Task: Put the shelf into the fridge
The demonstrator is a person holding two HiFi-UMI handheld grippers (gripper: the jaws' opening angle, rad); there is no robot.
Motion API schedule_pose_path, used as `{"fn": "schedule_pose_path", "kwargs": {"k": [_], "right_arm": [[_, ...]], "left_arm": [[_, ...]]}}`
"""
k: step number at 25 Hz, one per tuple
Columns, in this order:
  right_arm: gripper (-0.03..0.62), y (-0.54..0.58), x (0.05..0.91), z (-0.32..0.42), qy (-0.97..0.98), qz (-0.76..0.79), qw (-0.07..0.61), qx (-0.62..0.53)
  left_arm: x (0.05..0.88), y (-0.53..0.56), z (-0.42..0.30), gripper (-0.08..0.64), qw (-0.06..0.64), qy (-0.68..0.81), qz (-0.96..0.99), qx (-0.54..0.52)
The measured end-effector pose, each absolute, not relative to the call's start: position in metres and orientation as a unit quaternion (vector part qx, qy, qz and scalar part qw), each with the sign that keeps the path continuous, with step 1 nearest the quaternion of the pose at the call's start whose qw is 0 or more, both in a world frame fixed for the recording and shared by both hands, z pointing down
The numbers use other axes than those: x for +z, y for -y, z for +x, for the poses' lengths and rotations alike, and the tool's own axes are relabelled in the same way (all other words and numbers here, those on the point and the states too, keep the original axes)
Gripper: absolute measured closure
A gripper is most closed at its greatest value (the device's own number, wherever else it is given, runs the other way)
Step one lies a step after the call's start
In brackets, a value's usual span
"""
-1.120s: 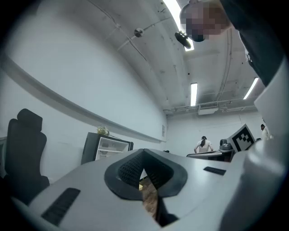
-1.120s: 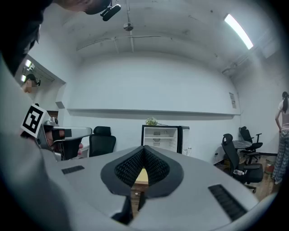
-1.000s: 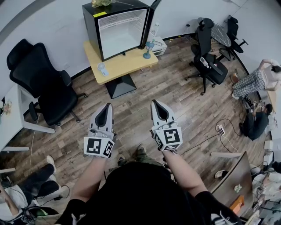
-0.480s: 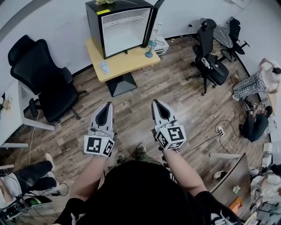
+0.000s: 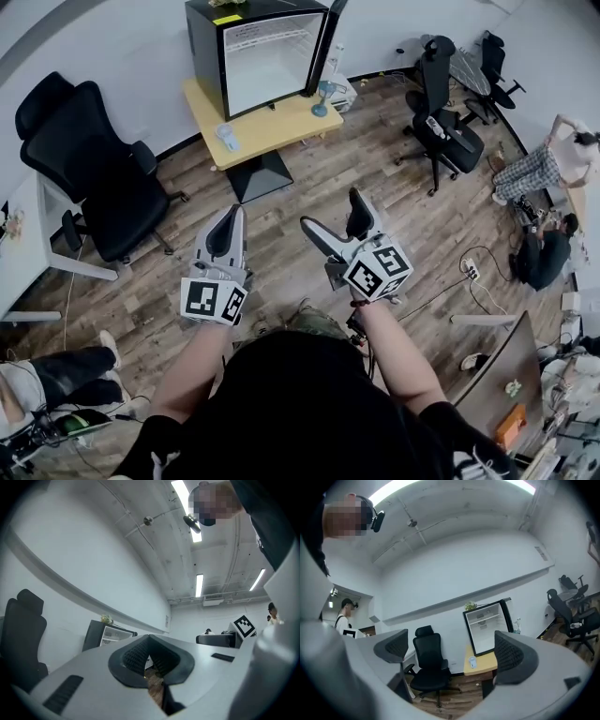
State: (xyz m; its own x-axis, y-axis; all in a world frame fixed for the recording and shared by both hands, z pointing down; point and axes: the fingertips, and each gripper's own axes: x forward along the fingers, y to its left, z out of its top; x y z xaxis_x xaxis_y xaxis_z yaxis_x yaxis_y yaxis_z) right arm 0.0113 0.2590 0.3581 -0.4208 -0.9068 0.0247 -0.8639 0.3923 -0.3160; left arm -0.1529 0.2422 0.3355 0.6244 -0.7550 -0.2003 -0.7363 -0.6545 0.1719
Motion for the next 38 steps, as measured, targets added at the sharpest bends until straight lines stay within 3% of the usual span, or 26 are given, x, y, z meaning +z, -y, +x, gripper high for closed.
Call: {"fn": "schedule_pose_path", "kwargs": {"k": [4, 9, 16, 21, 38], "right_arm": [[0.114, -0.261, 0.359, 0.004, -0.827, -0.548, 0.051, -0.115], [0.167, -0.251, 0.358, 0.004, -0.82, -0.562, 0.04, -0.1], [0.172, -0.223, 0.363, 0.017, -0.816, -0.563, 0.073, -0.114], [0.202, -0.191, 0.367, 0.034, -0.812, -0.57, 0.071, -0.107], [0.209, -0.043, 0.369, 0.093, -0.85, -0.495, 0.089, -0.156]], "left_arm": [[0.34, -0.239, -0.163, 0.541, 0.039, 0.407, 0.903, -0.132], [0.345, -0.228, -0.167, 0.541, 0.044, 0.406, 0.903, -0.134], [0.352, -0.204, -0.159, 0.541, 0.041, 0.41, 0.902, -0.132], [0.357, -0.172, -0.15, 0.541, 0.039, 0.418, 0.899, -0.123], [0.348, -0.027, -0.079, 0.54, 0.036, 0.472, 0.874, -0.113]]}}
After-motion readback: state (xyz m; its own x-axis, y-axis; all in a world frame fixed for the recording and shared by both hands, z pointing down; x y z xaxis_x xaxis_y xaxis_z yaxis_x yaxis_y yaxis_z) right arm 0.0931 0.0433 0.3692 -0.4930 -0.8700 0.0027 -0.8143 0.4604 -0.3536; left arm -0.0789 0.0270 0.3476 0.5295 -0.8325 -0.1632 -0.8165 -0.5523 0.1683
